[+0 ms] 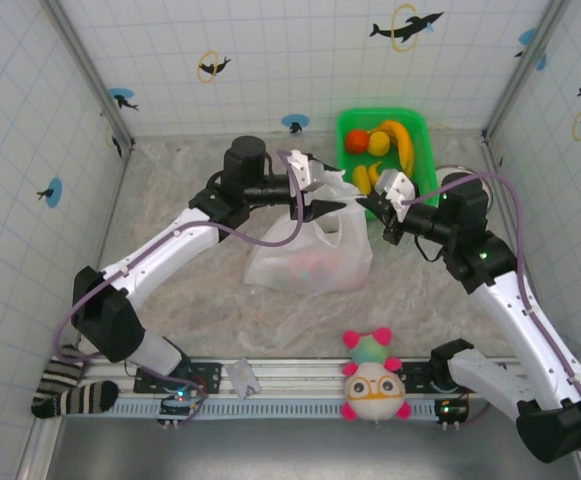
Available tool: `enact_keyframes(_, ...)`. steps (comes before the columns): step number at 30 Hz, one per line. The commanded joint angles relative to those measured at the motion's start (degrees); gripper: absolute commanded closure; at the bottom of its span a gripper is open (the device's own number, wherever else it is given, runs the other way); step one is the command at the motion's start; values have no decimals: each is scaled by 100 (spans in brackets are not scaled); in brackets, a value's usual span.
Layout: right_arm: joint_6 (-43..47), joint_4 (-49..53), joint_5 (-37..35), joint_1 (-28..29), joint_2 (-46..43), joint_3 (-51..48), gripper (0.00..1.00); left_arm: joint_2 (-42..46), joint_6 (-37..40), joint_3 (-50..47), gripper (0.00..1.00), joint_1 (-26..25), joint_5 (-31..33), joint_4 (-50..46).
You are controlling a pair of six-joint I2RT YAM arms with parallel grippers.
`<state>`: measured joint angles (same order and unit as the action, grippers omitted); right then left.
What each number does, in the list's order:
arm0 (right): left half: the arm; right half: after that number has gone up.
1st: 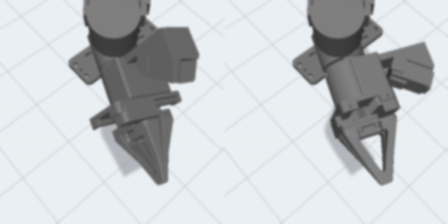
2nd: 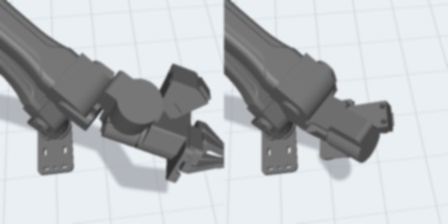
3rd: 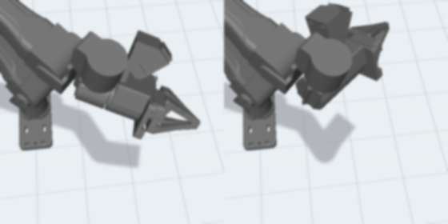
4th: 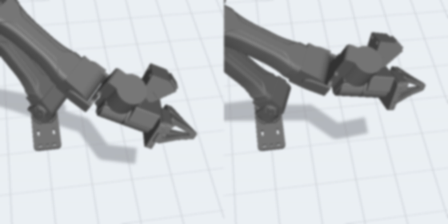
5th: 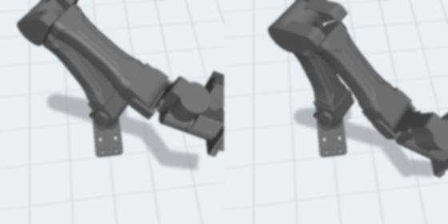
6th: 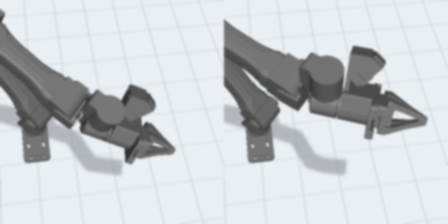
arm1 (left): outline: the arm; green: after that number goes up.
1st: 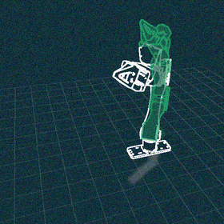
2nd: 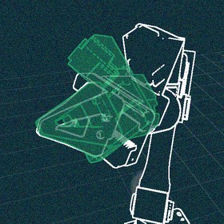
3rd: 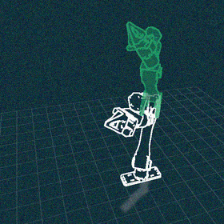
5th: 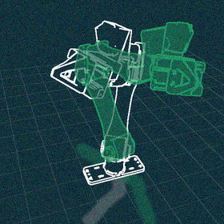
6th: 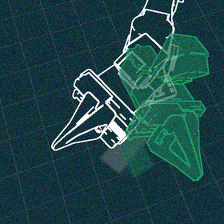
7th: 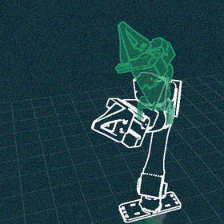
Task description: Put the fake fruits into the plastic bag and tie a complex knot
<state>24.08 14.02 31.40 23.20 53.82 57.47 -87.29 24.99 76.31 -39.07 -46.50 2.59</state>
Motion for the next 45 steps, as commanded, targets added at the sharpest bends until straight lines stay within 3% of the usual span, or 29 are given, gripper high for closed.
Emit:
enact_keyframes(1,-34,-71,56,5,-27,132,100,-148,-65,243,30,5,-202,202)
enact_keyframes(8,-43,-79,2,-8,-30,97,100,-184,-65,218,48,5,-378,319)
enact_keyframes(22,-217,-93,-349,-136,-12,133,100,-79,-45,95,96,5,-372,339)
enact_keyframes(27,-175,101,-257,-287,-95,257,72,-17,-8,34,100,4,-307,305)
enact_keyframes(33,-149,162,322,-315,-28,421,24,83,110,9,100,0,-280,184)
enact_keyframes(35,-222,-1,364,-294,82,455,14,107,150,0,100,5,-347,146)
enact_keyframes(40,-259,-216,746,-307,508,657,12,176,279,-27,100,5,-516,3)
enact_keyframes(45,-317,-258,1256,-240,862,788,29,228,388,-36,100,5,-563,-134)
